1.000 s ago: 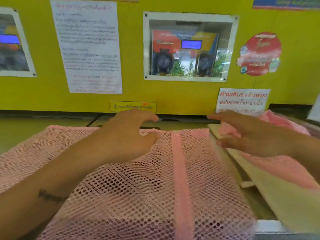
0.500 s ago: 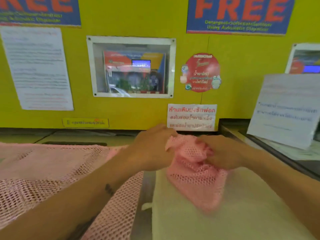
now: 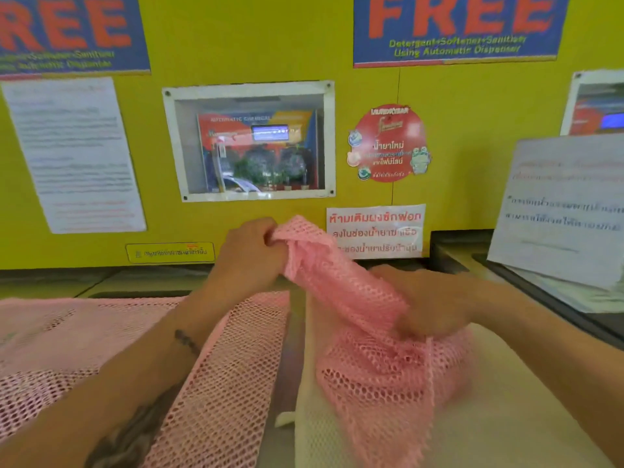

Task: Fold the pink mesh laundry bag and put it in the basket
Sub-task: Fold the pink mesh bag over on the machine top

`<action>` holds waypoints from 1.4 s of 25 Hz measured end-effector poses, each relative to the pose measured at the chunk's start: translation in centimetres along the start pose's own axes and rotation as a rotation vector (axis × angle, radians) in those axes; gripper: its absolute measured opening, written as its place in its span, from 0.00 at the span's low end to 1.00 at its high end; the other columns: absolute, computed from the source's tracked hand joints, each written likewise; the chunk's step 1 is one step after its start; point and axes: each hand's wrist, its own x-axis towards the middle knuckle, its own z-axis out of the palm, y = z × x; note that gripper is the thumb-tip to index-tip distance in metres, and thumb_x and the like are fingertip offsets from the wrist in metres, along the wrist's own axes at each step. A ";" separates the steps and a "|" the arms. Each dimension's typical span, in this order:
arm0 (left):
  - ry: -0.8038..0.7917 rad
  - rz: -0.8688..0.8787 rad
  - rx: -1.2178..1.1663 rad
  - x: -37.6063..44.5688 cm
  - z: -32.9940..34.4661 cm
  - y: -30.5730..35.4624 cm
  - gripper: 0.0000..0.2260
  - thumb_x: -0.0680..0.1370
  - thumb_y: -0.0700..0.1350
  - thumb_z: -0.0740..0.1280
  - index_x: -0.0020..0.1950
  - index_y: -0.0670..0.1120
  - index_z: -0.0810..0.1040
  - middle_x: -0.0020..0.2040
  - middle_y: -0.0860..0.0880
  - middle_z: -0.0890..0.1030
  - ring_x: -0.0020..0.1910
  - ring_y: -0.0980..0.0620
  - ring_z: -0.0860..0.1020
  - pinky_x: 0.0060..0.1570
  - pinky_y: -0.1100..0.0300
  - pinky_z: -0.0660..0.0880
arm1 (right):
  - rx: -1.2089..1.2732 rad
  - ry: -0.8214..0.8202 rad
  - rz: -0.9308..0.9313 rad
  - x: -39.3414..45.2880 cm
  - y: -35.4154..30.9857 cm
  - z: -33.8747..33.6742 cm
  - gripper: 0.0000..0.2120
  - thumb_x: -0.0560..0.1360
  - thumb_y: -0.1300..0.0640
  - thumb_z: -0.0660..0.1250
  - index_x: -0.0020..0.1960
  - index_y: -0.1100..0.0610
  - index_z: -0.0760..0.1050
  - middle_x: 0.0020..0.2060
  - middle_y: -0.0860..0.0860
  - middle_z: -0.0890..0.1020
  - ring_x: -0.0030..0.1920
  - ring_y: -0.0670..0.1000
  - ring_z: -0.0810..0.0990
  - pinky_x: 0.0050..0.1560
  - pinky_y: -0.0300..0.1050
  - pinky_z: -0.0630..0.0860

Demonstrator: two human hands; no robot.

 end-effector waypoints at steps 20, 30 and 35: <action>-0.731 -0.171 0.138 -0.2 -13.3 -8.0 0.15 0.77 0.40 0.68 0.50 0.61 0.85 0.52 0.57 0.85 0.54 0.56 0.82 0.58 0.54 0.76 | 0.492 0.134 -0.180 0.2 2.4 -6.0 0.20 0.65 0.37 0.74 0.52 0.47 0.84 0.47 0.52 0.86 0.49 0.58 0.84 0.53 0.55 0.79; -0.556 0.176 0.210 1.3 -4.8 -2.0 0.13 0.79 0.43 0.61 0.58 0.59 0.77 0.58 0.59 0.79 0.59 0.58 0.77 0.56 0.61 0.72 | 0.312 0.122 -0.134 2.4 0.4 -1.0 0.07 0.76 0.55 0.70 0.49 0.42 0.80 0.44 0.39 0.83 0.44 0.39 0.80 0.49 0.42 0.72; -0.864 0.269 0.445 -0.1 1.4 -3.3 0.03 0.72 0.48 0.67 0.41 0.56 0.74 0.42 0.58 0.79 0.44 0.56 0.78 0.43 0.58 0.74 | 1.313 -0.023 -0.546 1.8 1.8 -1.8 0.16 0.70 0.60 0.74 0.57 0.59 0.78 0.45 0.56 0.81 0.42 0.51 0.81 0.44 0.42 0.78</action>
